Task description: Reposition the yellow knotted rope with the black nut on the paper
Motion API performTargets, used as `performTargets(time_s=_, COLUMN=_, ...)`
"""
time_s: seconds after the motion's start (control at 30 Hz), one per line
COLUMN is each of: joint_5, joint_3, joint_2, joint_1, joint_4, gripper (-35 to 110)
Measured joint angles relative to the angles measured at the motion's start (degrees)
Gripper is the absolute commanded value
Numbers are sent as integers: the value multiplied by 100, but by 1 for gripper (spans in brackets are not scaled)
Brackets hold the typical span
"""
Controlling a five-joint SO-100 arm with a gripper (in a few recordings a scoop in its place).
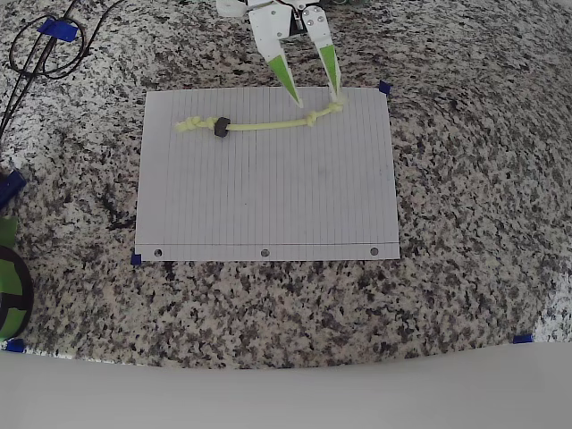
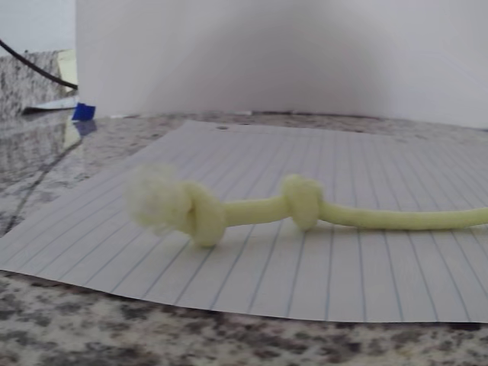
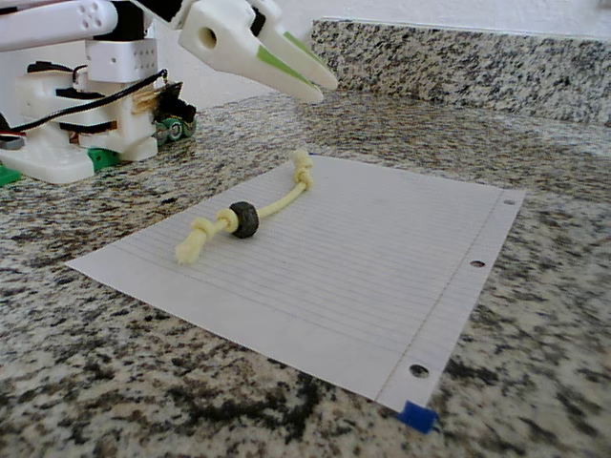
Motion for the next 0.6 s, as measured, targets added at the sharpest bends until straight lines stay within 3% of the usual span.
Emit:
performTargets(time_s=0.17, joint_5=-606, joint_3=0, joint_2=26, joint_1=369, joint_4=-334, gripper=0)
performTargets(time_s=0.37, joint_5=-1925, joint_3=0, joint_2=35, joint_1=976, joint_4=-835, gripper=0)
performTargets(time_s=0.6, joint_5=-4228, joint_3=0, joint_2=246, joint_1=1608, joint_4=-967, gripper=0)
